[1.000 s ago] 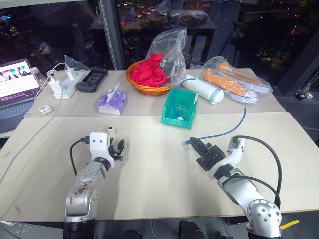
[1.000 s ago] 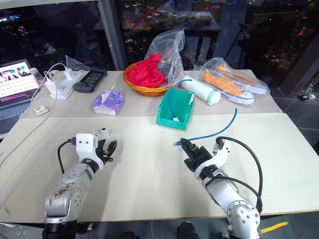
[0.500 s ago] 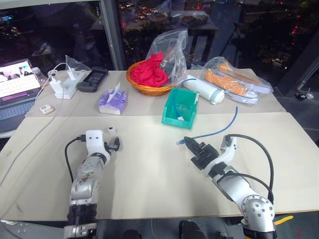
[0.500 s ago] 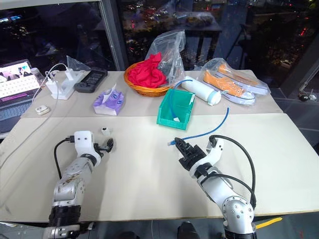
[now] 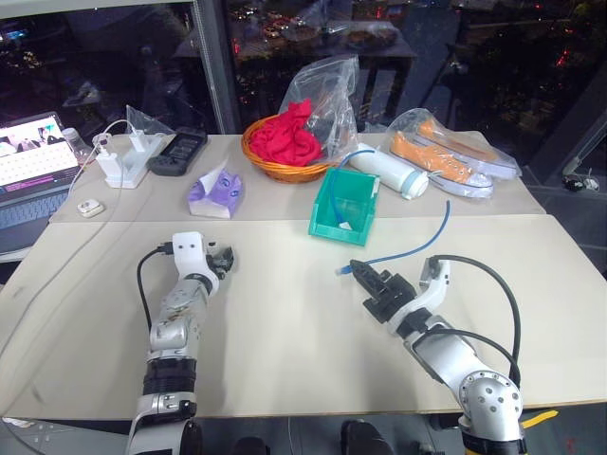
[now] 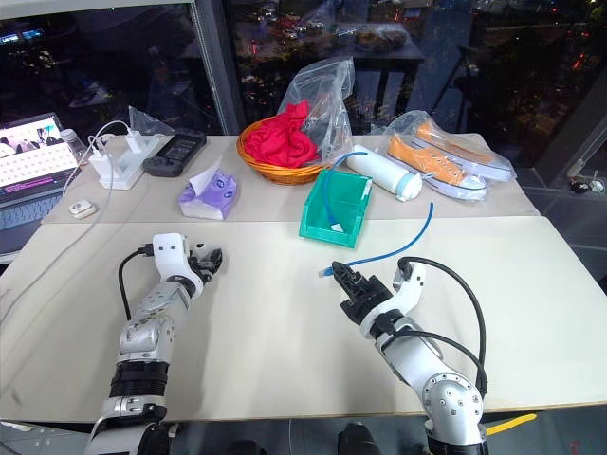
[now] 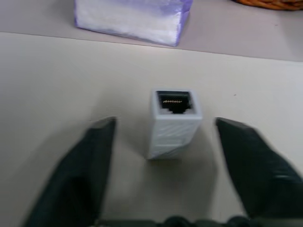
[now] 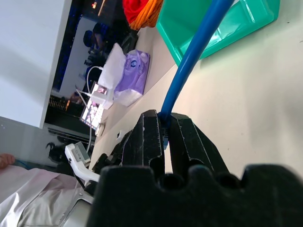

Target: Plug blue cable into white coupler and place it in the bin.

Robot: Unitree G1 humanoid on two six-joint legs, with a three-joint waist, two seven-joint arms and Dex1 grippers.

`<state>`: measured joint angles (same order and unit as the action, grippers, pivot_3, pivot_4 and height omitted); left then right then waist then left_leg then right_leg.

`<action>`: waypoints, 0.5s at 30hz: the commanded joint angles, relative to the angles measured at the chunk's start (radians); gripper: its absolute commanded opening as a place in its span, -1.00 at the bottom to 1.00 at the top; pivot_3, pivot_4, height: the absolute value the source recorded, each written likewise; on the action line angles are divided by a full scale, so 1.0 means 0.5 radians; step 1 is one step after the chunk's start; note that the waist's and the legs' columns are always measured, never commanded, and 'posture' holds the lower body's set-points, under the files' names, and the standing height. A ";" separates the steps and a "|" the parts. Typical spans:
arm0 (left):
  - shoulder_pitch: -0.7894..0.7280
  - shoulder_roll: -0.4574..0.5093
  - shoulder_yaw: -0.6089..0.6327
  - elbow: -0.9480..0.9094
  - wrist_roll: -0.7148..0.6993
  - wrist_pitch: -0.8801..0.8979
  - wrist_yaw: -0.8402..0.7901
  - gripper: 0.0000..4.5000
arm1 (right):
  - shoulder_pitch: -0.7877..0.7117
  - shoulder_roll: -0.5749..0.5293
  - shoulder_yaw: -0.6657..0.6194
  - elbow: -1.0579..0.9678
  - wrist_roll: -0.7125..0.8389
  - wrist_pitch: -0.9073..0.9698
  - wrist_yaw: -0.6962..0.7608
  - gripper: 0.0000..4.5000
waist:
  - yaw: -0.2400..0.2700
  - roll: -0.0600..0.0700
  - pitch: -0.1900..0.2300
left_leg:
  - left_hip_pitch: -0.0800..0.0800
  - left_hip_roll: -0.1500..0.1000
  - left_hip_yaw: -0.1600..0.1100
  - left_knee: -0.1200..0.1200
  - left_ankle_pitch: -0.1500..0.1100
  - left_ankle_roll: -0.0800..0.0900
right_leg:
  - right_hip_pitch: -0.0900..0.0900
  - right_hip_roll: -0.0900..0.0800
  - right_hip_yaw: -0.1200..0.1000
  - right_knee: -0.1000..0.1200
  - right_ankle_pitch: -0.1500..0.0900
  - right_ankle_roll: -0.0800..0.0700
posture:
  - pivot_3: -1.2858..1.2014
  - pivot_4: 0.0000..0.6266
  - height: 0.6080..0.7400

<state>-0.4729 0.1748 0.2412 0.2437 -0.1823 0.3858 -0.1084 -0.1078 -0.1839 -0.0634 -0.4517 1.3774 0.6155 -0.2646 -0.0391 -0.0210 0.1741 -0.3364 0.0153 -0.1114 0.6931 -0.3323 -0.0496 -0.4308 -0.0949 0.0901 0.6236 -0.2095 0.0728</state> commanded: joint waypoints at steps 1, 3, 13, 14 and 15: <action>-0.015 -0.023 -0.010 0.024 -0.030 0.009 0.002 -0.14 | -0.024 -0.005 -0.037 -0.083 0.015 -0.001 0.013 -1.00 | 0.000 0.000 0.000 | 0.000 0.000 0.000 0.000 0.000 0.000 | 0.000 0.000 0.000 0.000 0.000 0.000 | 0.03 -0.52 0.75; -0.025 -0.033 -0.003 0.020 -0.043 0.023 0.013 -0.51 | -0.024 -0.007 -0.037 -0.082 0.014 0.000 0.009 -1.00 | 0.001 0.000 0.000 | 0.000 0.000 0.000 0.000 0.000 0.000 | 0.000 0.000 0.000 0.000 0.000 0.000 | 0.03 -0.52 0.75; 0.050 0.024 -0.265 -0.175 0.024 -0.194 -0.267 -0.72 | -0.016 -0.027 -0.022 -0.087 -0.039 0.013 -0.012 -1.00 | -0.001 0.000 0.000 | 0.000 0.000 0.000 0.000 0.000 0.000 | 0.000 0.000 0.000 -0.001 0.000 0.000 | 0.03 -0.52 0.75; 0.061 0.033 -0.318 -0.222 0.025 -0.257 -0.348 -0.72 | -0.017 -0.030 -0.022 -0.088 -0.049 0.012 -0.012 -1.00 | -0.002 0.000 0.000 | -0.001 0.000 0.000 0.000 0.000 0.000 | 0.000 0.000 0.000 -0.001 0.000 0.000 | 0.03 -0.52 0.75; 0.093 0.028 -0.421 -0.368 -0.056 -0.306 -0.546 -0.72 | -0.014 -0.024 -0.023 -0.098 -0.066 -0.001 -0.012 -1.00 | -0.001 0.000 0.000 | -0.001 0.000 0.000 0.000 0.000 0.000 | -0.001 0.000 0.000 -0.001 0.000 0.000 | 0.03 -0.52 0.75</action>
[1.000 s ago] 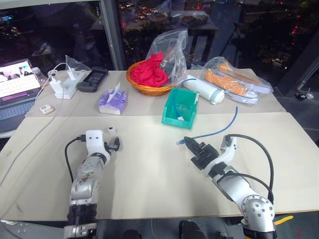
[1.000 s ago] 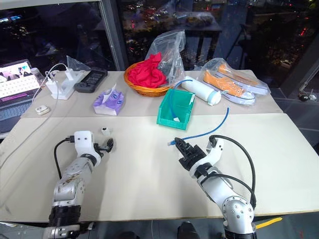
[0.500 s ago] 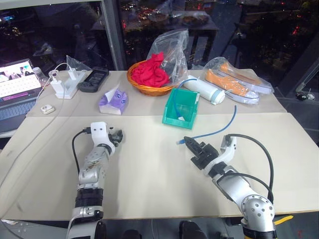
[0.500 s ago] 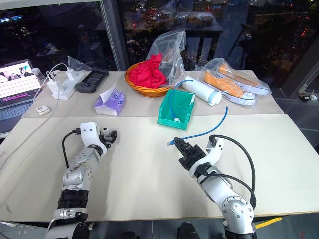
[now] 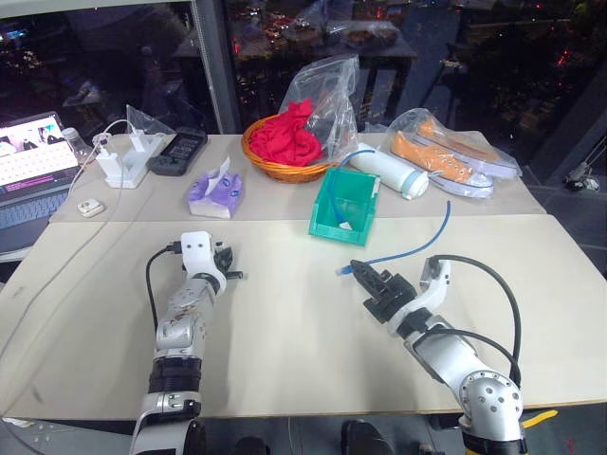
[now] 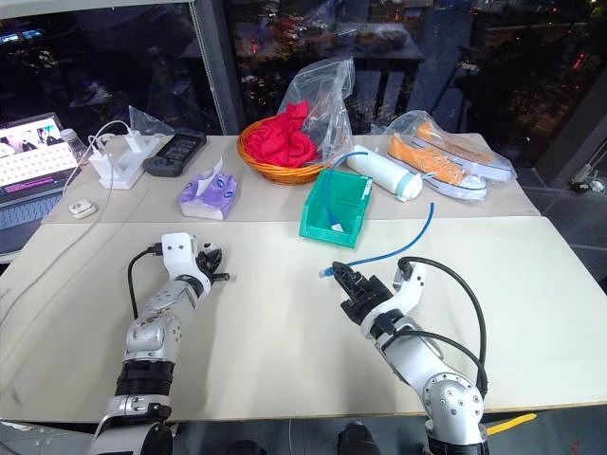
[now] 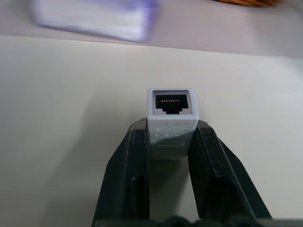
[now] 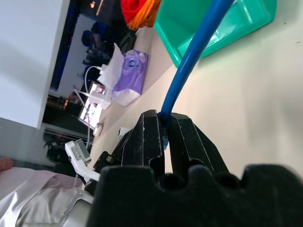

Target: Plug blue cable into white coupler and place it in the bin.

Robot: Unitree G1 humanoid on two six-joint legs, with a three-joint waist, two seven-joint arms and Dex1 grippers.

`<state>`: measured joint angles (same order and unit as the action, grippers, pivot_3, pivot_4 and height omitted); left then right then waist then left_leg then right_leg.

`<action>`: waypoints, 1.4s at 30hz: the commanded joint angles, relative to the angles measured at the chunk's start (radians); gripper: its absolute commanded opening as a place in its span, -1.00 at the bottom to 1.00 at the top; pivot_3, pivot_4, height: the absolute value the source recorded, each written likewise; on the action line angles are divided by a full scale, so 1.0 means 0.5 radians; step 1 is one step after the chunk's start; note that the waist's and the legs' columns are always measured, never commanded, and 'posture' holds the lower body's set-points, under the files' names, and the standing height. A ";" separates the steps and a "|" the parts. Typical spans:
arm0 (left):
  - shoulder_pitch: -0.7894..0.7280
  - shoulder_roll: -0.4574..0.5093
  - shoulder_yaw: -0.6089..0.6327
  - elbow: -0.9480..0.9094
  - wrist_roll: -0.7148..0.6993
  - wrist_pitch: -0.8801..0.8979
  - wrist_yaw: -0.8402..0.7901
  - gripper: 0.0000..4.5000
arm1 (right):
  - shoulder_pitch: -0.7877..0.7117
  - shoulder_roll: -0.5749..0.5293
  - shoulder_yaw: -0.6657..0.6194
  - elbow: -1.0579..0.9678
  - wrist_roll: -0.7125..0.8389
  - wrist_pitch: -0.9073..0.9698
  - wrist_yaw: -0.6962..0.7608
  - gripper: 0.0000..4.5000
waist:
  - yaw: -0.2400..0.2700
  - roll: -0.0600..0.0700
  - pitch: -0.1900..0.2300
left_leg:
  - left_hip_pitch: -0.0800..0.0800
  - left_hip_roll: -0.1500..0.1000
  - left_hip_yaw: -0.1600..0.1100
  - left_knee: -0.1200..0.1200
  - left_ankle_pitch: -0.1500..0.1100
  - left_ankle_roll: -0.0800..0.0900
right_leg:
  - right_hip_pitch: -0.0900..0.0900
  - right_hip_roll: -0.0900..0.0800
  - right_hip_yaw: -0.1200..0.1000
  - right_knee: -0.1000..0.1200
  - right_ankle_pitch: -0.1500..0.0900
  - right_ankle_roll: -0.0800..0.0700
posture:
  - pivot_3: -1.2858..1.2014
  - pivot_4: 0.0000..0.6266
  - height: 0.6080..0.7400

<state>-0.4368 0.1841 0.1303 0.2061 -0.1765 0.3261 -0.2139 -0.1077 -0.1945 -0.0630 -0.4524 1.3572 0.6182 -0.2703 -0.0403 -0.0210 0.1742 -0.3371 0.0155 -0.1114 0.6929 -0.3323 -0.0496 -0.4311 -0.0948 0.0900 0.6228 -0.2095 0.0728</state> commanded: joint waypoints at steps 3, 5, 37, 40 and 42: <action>0.097 0.014 -0.426 -0.547 -0.256 -0.163 -0.749 -0.72 | -0.003 0.018 -0.043 -0.124 -0.059 -0.045 0.000 -1.00 | 0.005 0.000 0.000 | -0.003 0.000 0.000 0.000 0.000 0.000 | -0.002 -0.001 0.000 -0.001 0.000 0.000 | 0.03 -0.52 0.75; 0.132 0.045 -0.568 -0.577 -0.292 -0.113 -0.946 -0.72 | 0.007 0.034 -0.072 -0.141 -0.067 -0.073 -0.001 -1.00 | -0.002 0.000 0.000 | -0.003 0.000 0.000 0.000 0.000 0.000 | -0.001 -0.001 0.000 -0.003 0.000 0.000 | 0.03 -0.52 0.75; -0.079 -0.086 -1.002 0.236 0.095 -0.580 -1.432 -0.72 | -0.051 -0.475 0.153 -0.814 -0.574 0.577 -0.596 -1.00 | 0.006 0.003 0.000 | 0.001 -0.001 0.000 -0.002 -0.005 0.008 | 0.012 -0.001 0.000 -0.023 0.003 0.004 | 0.03 -0.52 0.75; -0.098 -0.102 -1.003 0.267 0.142 -0.581 -1.373 -0.72 | -0.085 -0.525 0.165 -0.873 -0.604 0.632 -0.593 -1.00 | 0.007 0.003 0.000 | 0.002 -0.001 0.000 -0.002 -0.005 0.008 | 0.014 -0.001 0.000 -0.023 0.003 0.005 | 0.03 -0.52 0.75; -0.101 -0.121 -0.998 0.250 0.133 -0.560 -1.367 -0.72 | -0.102 -0.535 0.168 -0.896 -0.587 0.653 -0.590 -1.00 | 0.008 0.003 0.000 | 0.002 -0.001 0.000 -0.001 -0.005 0.008 | 0.015 -0.001 0.000 -0.023 0.003 0.005 | 0.03 -0.52 0.75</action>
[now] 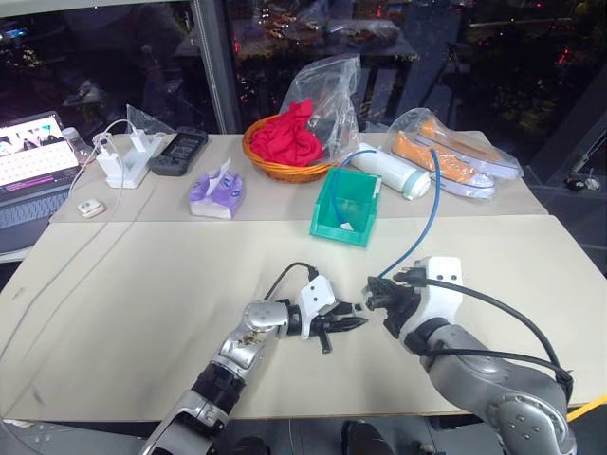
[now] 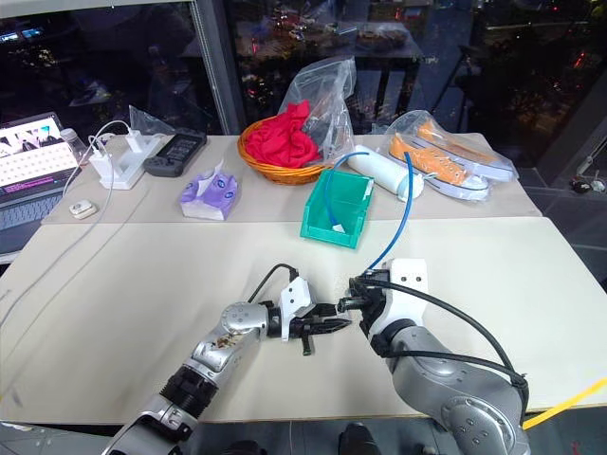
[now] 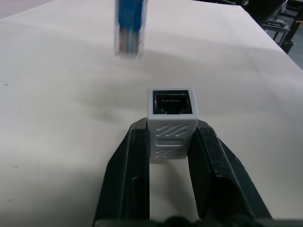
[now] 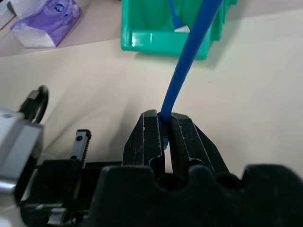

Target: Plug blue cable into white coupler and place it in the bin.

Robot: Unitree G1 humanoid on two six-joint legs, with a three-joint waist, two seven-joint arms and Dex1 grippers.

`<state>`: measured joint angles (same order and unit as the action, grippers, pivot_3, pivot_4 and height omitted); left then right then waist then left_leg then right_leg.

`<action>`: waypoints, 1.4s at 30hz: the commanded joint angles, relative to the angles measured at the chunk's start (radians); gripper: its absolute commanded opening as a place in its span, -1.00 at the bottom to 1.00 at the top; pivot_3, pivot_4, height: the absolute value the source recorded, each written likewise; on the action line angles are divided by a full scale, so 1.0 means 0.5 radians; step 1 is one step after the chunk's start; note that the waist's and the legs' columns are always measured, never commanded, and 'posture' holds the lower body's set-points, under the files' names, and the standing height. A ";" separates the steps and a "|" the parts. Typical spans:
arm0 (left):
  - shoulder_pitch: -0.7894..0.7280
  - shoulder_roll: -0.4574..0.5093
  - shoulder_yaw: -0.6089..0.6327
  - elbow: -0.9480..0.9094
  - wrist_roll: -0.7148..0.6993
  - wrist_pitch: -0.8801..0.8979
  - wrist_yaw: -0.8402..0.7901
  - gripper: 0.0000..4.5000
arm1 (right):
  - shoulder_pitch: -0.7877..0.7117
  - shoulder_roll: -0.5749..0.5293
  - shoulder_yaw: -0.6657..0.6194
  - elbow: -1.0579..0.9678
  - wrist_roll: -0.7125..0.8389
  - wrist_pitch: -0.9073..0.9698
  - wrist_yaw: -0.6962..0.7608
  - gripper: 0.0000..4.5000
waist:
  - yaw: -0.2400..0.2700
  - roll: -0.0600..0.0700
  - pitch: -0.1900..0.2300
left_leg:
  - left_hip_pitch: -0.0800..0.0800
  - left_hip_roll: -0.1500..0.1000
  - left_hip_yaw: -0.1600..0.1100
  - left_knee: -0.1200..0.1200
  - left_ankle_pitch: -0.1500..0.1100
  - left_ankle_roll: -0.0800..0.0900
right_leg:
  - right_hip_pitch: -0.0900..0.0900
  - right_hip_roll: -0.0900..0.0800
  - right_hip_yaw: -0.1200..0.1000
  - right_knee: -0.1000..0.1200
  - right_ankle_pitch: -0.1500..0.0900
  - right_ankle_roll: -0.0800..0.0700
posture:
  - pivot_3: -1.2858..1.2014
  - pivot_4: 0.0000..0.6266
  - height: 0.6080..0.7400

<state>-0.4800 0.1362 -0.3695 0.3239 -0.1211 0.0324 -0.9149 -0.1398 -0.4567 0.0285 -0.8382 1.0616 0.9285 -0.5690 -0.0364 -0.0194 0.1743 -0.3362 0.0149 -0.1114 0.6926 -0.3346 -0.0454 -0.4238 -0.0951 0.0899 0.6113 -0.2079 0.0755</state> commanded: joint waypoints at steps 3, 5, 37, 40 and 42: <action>-0.011 -0.041 0.006 -0.002 0.014 0.043 0.031 -0.72 | -0.033 -0.025 -0.004 -0.141 0.027 0.067 0.016 -1.00 | 0.005 0.000 0.000 | 0.000 0.000 0.000 0.000 0.000 0.000 | 0.001 0.000 0.000 0.000 0.000 0.000 | 0.03 -0.52 0.75; -0.006 -0.043 0.002 0.002 0.024 0.037 0.027 -0.72 | -0.033 -0.040 0.005 -0.146 0.045 0.110 0.019 -1.00 | 0.007 0.000 0.000 | 0.000 0.000 0.000 0.001 0.000 0.000 | 0.001 0.000 0.000 0.000 0.000 0.000 | 0.03 -0.52 0.75; 0.019 -0.030 -0.008 -0.052 0.040 0.045 -0.007 -0.72 | -0.062 -0.059 0.097 -0.020 -0.028 0.522 0.077 -1.00 | 0.013 0.001 -0.004 | 0.001 0.000 0.000 0.000 -0.001 0.001 | 0.001 0.000 0.000 -0.001 0.000 0.000 | 0.03 -0.52 0.75; 0.020 -0.027 -0.003 -0.055 0.041 0.048 -0.005 -0.72 | -0.075 -0.079 0.125 0.020 -0.098 0.586 0.108 -1.00 | 0.012 0.003 -0.010 | 0.001 0.000 0.000 0.000 -0.001 0.002 | 0.001 0.000 0.000 -0.002 0.000 0.000 | 0.03 -0.52 0.75; 0.024 -0.026 -0.001 -0.062 0.042 0.053 -0.002 -0.72 | -0.084 -0.099 0.155 0.042 -0.149 0.637 0.134 -1.00 | 0.012 0.004 -0.014 | 0.001 0.000 0.000 0.000 -0.001 0.003 | 0.001 0.000 0.000 -0.002 0.000 0.000 | 0.03 -0.52 0.75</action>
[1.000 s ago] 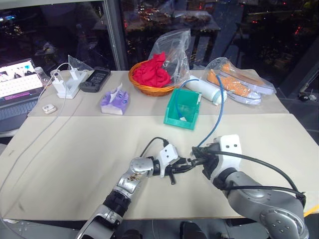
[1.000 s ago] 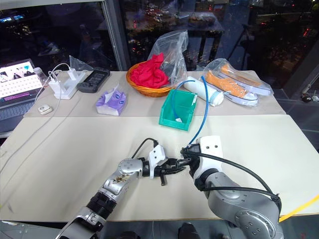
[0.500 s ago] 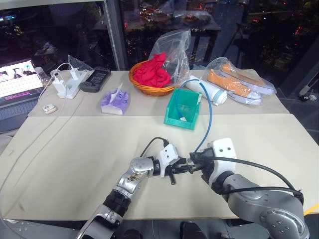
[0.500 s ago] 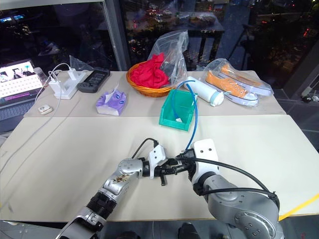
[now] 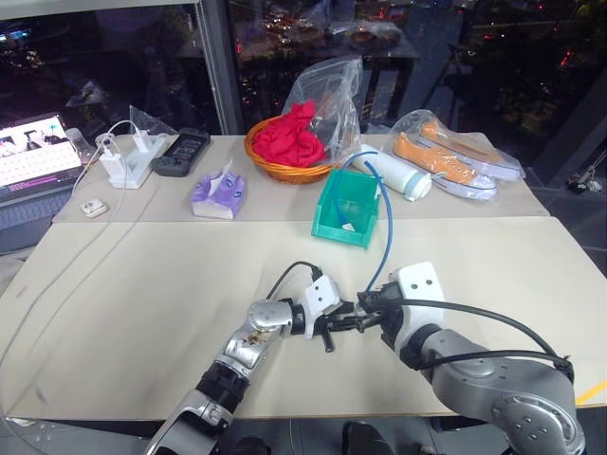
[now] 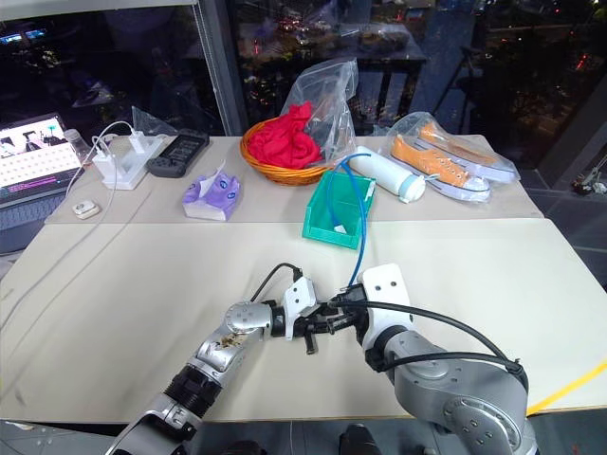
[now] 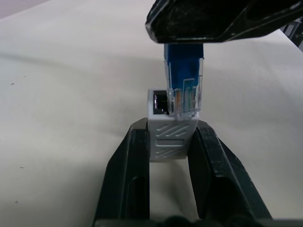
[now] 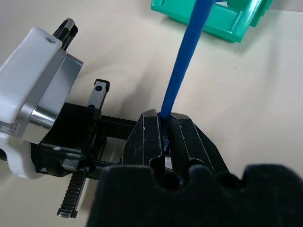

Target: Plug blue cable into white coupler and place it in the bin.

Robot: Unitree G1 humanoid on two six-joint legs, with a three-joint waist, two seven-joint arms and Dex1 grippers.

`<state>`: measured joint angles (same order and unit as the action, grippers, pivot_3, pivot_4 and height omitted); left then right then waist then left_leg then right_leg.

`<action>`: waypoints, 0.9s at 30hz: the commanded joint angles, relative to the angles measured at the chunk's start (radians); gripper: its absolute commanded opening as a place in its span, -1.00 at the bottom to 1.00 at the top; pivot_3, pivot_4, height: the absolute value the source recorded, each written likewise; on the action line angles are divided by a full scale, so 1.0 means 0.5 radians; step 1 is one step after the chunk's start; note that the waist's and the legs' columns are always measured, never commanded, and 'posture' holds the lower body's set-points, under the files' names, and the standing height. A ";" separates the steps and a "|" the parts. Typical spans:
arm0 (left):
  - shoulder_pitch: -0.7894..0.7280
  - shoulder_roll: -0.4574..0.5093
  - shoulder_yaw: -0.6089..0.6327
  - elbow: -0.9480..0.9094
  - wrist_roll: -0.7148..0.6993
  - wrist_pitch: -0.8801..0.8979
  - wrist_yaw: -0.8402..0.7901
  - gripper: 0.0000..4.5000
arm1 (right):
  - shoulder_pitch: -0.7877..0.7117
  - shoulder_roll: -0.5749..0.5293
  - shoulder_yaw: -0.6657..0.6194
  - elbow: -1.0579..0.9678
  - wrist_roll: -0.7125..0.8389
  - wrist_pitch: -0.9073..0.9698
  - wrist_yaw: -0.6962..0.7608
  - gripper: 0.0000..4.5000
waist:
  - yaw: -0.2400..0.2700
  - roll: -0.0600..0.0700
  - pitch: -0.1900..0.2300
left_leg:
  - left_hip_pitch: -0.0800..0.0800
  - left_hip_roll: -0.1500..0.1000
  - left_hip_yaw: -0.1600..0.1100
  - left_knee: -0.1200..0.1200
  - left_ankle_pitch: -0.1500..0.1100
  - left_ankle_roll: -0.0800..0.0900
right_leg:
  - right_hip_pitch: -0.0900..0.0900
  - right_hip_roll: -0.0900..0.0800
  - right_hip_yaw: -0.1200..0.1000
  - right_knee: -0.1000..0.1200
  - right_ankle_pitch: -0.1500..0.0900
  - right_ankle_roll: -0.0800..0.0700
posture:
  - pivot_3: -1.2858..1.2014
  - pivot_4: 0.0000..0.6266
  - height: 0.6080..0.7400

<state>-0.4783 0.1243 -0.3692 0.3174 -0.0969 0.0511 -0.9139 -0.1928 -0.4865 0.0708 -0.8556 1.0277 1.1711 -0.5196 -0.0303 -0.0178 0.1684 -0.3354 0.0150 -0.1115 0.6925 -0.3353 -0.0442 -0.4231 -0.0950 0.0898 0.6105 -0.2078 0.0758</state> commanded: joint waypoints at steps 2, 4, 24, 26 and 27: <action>0.024 0.001 0.000 -0.057 -0.006 0.022 -0.005 -0.72 | 0.061 -0.042 0.097 0.111 -0.123 0.194 0.069 -1.00 | -0.001 0.001 -0.006 | 0.001 0.000 0.000 0.000 0.000 0.000 | 0.000 0.000 0.000 0.000 0.000 0.000 | 0.03 -0.52 0.75; 0.025 0.005 0.003 -0.064 -0.007 0.030 -0.007 -0.72 | 0.119 -0.049 0.115 0.137 -0.180 0.206 0.113 -1.00 | -0.001 0.001 -0.012 | 0.001 0.000 0.000 -0.001 0.000 0.001 | 0.001 0.000 0.000 0.000 0.000 0.000 | 0.03 -0.52 0.75; 0.013 -0.012 0.058 -0.111 -0.013 0.129 0.052 -0.72 | 0.218 0.000 0.315 0.079 -0.828 0.036 0.584 -1.00 | -0.028 0.010 -0.040 | 0.037 0.001 0.001 -0.028 -0.004 0.006 | 0.039 0.001 0.000 -0.007 -0.017 0.002 | 0.03 -0.52 0.75; 0.009 -0.036 0.063 -0.111 -0.015 0.139 0.078 -0.72 | 0.191 0.028 0.311 0.059 -0.843 0.081 0.604 -1.00 | -0.026 0.010 -0.040 | 0.037 0.001 0.001 -0.028 -0.003 0.006 | 0.039 0.001 0.000 -0.006 -0.017 0.002 | 0.03 -0.52 0.75; 0.009 -0.046 0.066 -0.113 -0.016 0.145 0.089 -0.72 | 0.182 0.043 0.309 0.047 -0.850 0.107 0.613 -1.00 | -0.024 0.009 -0.040 | 0.037 0.001 0.001 -0.028 -0.003 0.006 | 0.039 0.000 0.000 -0.006 -0.017 0.002 | 0.03 -0.52 0.75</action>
<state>-0.4616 0.1256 -0.3672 0.2967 -0.0734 0.1344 -0.8906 -0.1219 -0.4723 0.1879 -0.8591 0.6035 1.1460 -0.2321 -0.0424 -0.0131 0.1485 -0.3172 0.0153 -0.1111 0.6786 -0.3368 -0.0415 -0.4038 -0.0949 0.0900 0.6073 -0.2163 0.0767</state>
